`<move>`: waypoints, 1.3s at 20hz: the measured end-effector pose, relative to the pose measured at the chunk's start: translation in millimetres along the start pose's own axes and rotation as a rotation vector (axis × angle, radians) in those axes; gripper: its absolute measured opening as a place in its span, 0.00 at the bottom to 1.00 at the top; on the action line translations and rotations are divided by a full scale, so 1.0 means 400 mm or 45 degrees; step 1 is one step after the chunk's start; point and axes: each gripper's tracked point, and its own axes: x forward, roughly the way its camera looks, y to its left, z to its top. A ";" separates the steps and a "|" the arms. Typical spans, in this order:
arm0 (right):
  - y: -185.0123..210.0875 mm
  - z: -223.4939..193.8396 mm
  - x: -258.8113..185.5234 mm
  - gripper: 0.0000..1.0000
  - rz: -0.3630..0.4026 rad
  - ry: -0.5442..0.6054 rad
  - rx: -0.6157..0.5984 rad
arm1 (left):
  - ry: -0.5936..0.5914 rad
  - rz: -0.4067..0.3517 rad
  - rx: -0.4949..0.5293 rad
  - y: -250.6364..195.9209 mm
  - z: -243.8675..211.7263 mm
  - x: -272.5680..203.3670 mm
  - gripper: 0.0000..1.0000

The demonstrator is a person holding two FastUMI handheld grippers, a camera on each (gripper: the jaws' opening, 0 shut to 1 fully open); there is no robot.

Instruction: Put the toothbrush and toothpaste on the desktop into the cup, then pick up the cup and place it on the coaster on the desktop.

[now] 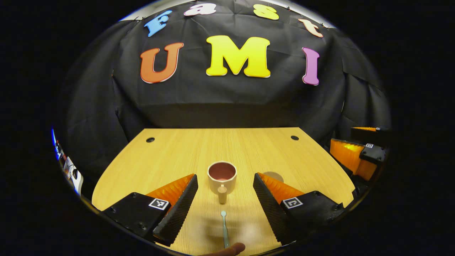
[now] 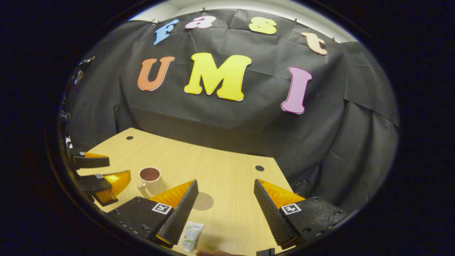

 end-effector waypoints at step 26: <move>0.049 -0.218 -0.041 0.95 0.030 0.361 -0.105 | 0.592 0.025 -0.160 -0.028 -0.416 0.085 0.51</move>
